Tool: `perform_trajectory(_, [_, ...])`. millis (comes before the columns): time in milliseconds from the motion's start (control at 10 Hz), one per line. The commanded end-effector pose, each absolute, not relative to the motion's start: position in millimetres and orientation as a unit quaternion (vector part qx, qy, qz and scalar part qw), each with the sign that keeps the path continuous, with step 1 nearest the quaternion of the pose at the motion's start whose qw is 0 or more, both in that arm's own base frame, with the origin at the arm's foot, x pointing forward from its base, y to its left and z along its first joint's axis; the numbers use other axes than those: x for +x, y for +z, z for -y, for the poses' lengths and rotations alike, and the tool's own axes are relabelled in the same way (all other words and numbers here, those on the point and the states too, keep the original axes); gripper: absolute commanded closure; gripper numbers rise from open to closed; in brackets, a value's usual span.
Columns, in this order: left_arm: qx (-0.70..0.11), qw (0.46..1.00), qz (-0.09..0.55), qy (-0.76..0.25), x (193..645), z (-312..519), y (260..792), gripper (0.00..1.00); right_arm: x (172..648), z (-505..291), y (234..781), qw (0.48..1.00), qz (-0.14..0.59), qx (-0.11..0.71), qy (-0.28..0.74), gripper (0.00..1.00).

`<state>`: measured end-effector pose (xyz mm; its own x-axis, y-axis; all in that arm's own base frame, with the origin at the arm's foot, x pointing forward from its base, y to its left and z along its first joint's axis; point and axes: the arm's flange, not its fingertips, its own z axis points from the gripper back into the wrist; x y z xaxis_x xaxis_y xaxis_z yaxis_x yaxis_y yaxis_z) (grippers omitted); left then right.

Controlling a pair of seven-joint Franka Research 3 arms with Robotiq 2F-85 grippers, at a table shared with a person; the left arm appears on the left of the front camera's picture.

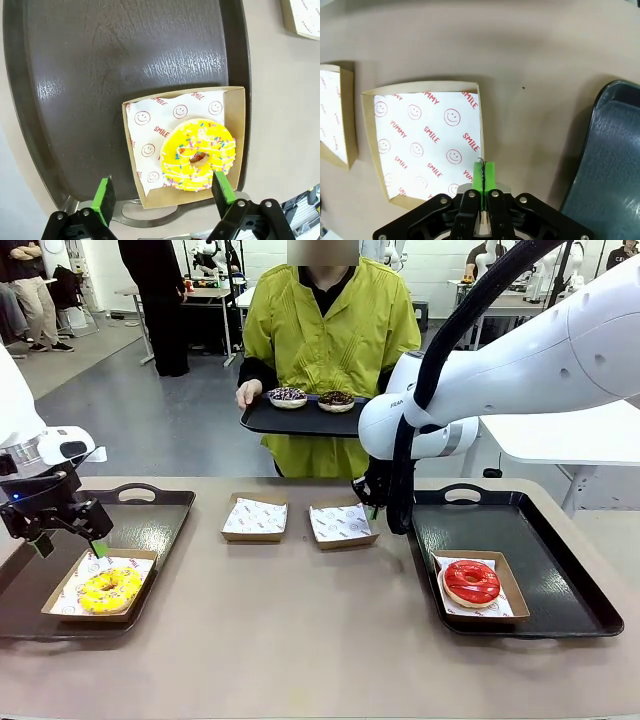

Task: Individually package the donuts and arrange them on the tray.
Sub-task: Place the picked Paper togo box on the Handle tray while simultaneously picking up another Paper togo box from the table with the other hand.

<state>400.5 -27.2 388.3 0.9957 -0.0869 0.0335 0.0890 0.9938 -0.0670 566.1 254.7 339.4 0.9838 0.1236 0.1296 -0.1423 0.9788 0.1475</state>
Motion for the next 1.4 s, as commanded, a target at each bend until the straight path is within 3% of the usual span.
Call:
perform_trajectory(0, [-0.071,0.996,0.015,-0.059,388.0,18.3,401.6,0.00,546.5,-261.7,383.4,0.993,0.062,0.082,0.060,1.00])
perform_trajectory(300, [-0.238,0.964,0.061,-0.102,347.7,-5.2,463.6,0.00,531.0,-238.7,516.2,0.992,0.079,0.090,0.048,1.00])
perform_trajectory(600, [-0.389,0.911,0.086,-0.105,321.6,-49.6,494.5,0.00,553.1,-220.2,585.8,0.995,0.058,0.076,0.017,1.00])
perform_trajectory(900, [-0.489,0.865,0.094,-0.058,311.5,-90.6,485.4,0.00,585.8,-222.0,589.1,0.997,0.023,0.075,-0.018,1.00])
perform_trajectory(1300, [-0.507,0.854,0.111,-0.017,312.5,-109.8,482.9,0.00,598.5,-225.5,569.9,0.997,0.008,0.058,-0.044,1.00])
